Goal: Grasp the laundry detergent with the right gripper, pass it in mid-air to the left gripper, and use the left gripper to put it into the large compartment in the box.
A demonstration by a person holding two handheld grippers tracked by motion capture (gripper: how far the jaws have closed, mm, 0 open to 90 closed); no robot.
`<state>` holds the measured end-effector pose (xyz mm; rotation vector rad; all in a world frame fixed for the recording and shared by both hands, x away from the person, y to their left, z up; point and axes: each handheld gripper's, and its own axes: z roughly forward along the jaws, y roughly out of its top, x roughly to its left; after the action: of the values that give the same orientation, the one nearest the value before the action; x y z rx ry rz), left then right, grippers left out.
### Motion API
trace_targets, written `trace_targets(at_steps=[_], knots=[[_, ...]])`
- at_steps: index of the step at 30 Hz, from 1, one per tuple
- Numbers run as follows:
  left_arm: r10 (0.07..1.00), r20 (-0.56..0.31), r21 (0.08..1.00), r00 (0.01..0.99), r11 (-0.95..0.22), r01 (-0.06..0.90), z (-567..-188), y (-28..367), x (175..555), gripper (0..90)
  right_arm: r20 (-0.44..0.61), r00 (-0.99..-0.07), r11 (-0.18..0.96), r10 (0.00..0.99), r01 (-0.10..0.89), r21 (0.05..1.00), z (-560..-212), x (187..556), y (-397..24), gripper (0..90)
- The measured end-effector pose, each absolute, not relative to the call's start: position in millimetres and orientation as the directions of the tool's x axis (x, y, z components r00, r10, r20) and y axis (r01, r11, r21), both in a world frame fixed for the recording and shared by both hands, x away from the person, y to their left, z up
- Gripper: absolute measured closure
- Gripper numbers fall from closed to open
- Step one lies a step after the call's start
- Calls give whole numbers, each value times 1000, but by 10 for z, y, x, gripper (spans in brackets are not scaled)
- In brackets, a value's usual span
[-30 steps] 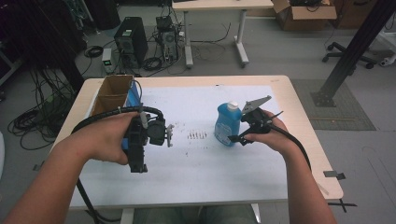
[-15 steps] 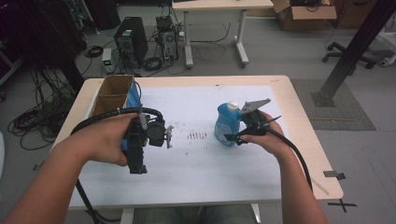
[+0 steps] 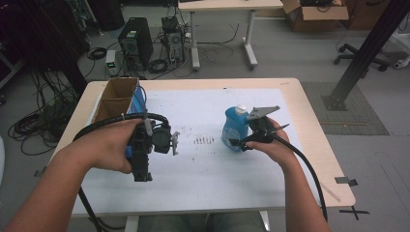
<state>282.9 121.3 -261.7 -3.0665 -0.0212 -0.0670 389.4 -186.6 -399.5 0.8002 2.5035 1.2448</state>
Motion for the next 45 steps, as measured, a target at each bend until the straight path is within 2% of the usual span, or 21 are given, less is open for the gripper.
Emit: trace_targets(at_steps=[23,45], knots=[[6,47,-69,999,-998,10,-2610,1210,2824,4,44,-774,399,631,373,838,-4194,3886,-1822,25],[6,52,-65,999,-998,10,-2590,1216,2821,4,39,-748,351,663,355,866,-4219,3873,-1822,192]])
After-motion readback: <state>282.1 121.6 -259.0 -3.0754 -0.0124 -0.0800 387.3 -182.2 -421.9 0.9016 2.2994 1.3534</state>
